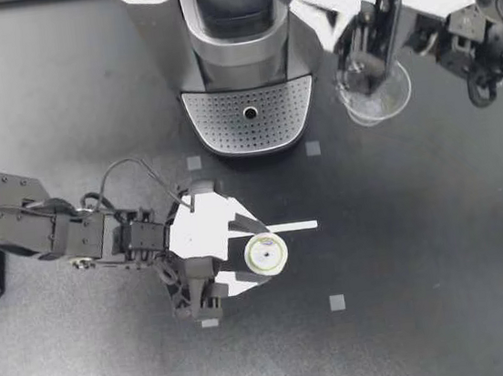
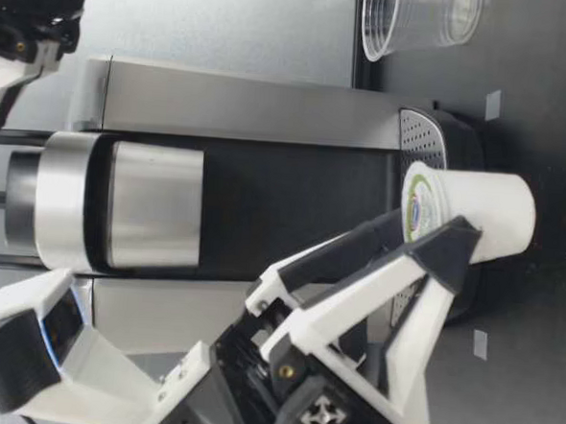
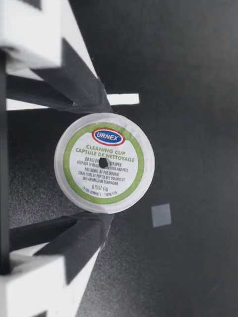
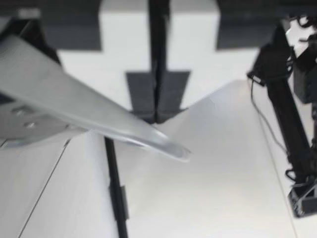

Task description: Place the coffee capsule inside the capsule container, then place the cup onto the center of the cup tray, then push the 'Hot Water' and 'Travel Mug' buttons.

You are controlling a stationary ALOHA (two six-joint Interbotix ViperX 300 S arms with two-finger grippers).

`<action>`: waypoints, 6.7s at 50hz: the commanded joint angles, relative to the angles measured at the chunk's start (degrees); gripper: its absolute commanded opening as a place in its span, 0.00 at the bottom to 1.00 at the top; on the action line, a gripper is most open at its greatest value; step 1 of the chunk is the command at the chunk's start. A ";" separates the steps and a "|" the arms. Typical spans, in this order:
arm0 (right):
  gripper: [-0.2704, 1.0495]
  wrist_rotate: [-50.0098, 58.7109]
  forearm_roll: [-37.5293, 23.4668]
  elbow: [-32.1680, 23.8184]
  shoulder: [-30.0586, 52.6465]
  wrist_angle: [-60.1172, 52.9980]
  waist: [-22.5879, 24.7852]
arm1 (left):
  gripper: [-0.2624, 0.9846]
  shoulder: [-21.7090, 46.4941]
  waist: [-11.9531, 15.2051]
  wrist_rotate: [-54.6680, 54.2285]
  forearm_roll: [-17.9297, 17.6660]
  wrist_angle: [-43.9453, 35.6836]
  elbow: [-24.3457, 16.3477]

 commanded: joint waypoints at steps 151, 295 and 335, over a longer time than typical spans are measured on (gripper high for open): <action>0.29 0.62 -0.70 7.12 -19.42 -2.55 -7.12 | 0.55 -13.10 9.40 18.37 39.11 39.73 -23.91; 0.28 0.70 0.09 -8.35 -5.80 25.58 -4.75 | 0.81 -29.88 6.59 -34.98 45.26 0.26 7.65; 0.28 1.32 1.05 -0.35 -11.95 26.37 0.26 | 0.81 -29.36 6.59 -34.98 43.95 0.09 7.82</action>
